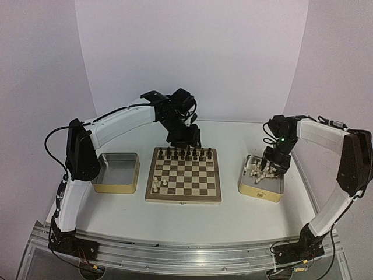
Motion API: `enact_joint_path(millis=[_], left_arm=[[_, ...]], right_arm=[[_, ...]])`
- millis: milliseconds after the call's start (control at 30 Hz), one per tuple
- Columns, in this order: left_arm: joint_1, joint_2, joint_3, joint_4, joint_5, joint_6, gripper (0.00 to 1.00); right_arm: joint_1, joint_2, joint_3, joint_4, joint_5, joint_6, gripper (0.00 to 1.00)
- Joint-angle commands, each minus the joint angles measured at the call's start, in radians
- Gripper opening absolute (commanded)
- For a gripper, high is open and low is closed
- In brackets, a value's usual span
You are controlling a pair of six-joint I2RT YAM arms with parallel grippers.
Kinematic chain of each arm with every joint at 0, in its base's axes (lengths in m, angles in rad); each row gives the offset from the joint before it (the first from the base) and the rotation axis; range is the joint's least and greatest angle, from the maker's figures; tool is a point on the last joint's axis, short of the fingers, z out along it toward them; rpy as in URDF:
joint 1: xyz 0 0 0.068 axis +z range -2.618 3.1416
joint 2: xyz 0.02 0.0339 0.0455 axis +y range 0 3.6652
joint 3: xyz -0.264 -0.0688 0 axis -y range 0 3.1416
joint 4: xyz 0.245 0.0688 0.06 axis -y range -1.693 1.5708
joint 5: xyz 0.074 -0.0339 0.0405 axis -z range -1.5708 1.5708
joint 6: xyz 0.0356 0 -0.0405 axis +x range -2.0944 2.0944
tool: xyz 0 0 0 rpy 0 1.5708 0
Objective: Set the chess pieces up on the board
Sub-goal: Pick up the chess piece from the storage box.
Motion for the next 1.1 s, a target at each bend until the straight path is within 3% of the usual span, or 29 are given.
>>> enact_joint_path(millis=[0, 167, 567, 933, 1067], left_arm=[[0.004, -0.012, 0.041, 0.116, 0.074, -0.004, 0.60], [0.004, -0.004, 0.035, 0.137, 0.087, -0.010, 0.61], [0.004, 0.000, 0.033, 0.163, 0.096, -0.016, 0.61], [0.004, 0.024, 0.044, 0.167, 0.119, -0.013, 0.61], [0.005, 0.037, 0.056, 0.165, 0.133, -0.012, 0.62]], right_arm=[[0.007, 0.053, -0.039, 0.121, -0.077, 0.049, 0.55], [0.007, 0.133, -0.040, 0.191, -0.083, 0.055, 0.53], [0.007, 0.266, -0.017, 0.250, -0.010, 0.074, 0.35], [0.007, 0.202, -0.045, 0.247, -0.015, 0.061, 0.02], [0.007, 0.154, -0.058, 0.223, -0.032, 0.042, 0.00]])
